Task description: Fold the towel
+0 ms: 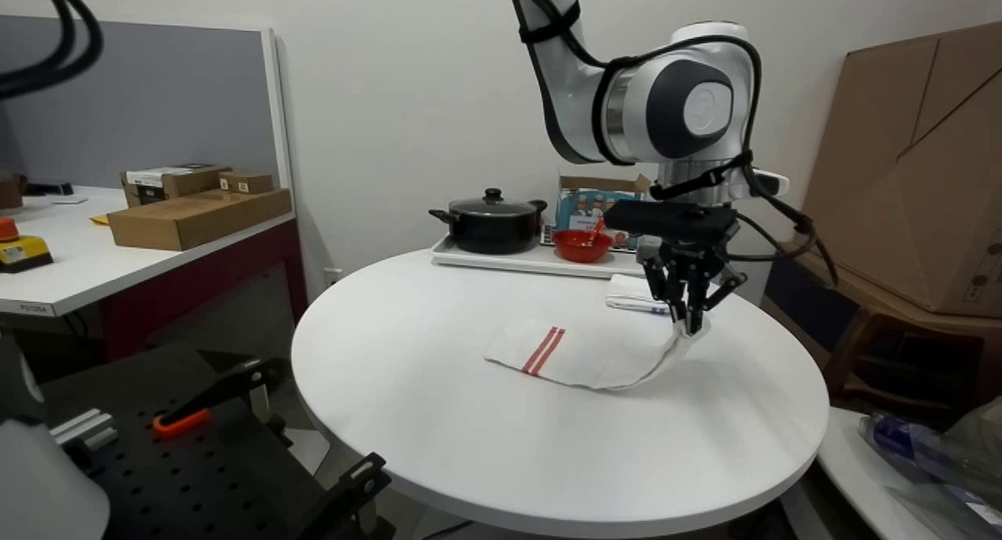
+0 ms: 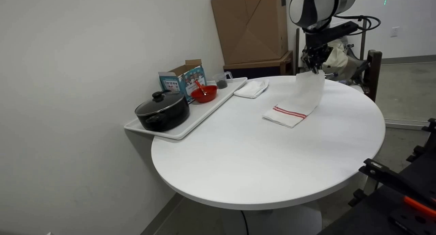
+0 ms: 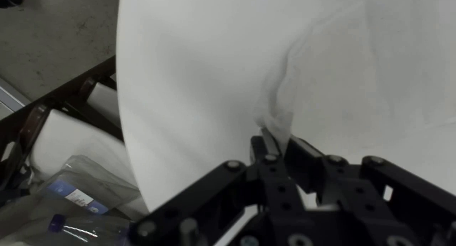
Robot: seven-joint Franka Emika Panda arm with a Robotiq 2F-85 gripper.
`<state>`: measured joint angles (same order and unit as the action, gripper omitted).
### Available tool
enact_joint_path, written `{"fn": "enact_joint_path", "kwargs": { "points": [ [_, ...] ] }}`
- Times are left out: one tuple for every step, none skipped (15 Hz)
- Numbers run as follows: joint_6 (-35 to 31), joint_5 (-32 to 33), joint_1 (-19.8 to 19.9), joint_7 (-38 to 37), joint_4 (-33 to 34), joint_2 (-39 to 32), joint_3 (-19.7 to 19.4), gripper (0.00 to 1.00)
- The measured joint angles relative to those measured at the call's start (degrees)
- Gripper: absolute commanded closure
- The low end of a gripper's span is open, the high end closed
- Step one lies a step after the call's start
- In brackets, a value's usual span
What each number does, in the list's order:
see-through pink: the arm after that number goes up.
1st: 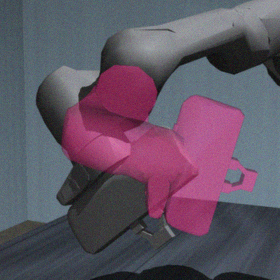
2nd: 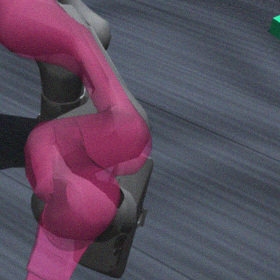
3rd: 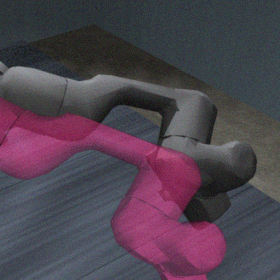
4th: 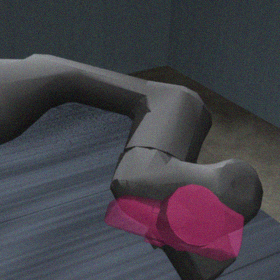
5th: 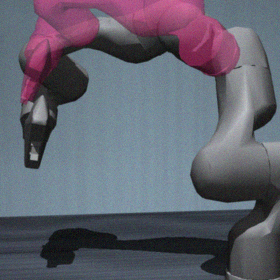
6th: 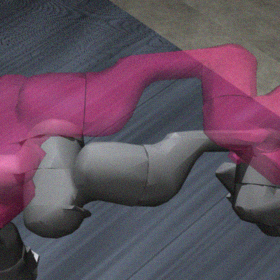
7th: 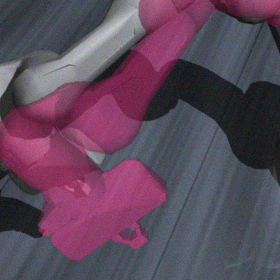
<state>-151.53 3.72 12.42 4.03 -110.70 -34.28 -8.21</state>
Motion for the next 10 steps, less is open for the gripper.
{"fn": "enact_joint_path", "kwargs": {
  "points": [
    [0.0, 0.0, -1.2, -0.6, -1.0, 1.1, 0.4, 0.9],
    [0.0, 0.0, -2.5, -1.3, -2.1, 2.3, 1.0, 0.9],
    [0.0, 0.0, -3.9, -2.1, -3.4, 3.6, 1.9, 0.91],
    [0.0, 0.0, -5.3, -3.0, -4.8, 5.1, 3.0, 0.9],
    [0.0, 0.0, -6.8, -3.8, -6.2, 6.6, 4.0, 0.9],
    [0.0, 0.0, -8.2, -4.7, -7.6, 8.1, 5.2, 0.91],
    [0.0, 0.0, -9.7, -5.6, -9.0, 9.6, 6.2, 0.91],
    [0.0, -0.1, -11.0, -6.4, -10.3, 11.0, 7.3, 0.9],
    [0.0, -0.1, -12.1, -7.0, -11.6, 12.3, 8.2, 0.91],
    [0.1, -0.1, -13.1, -7.5, -12.7, 13.3, 8.9, 0.91]
  ]
}}
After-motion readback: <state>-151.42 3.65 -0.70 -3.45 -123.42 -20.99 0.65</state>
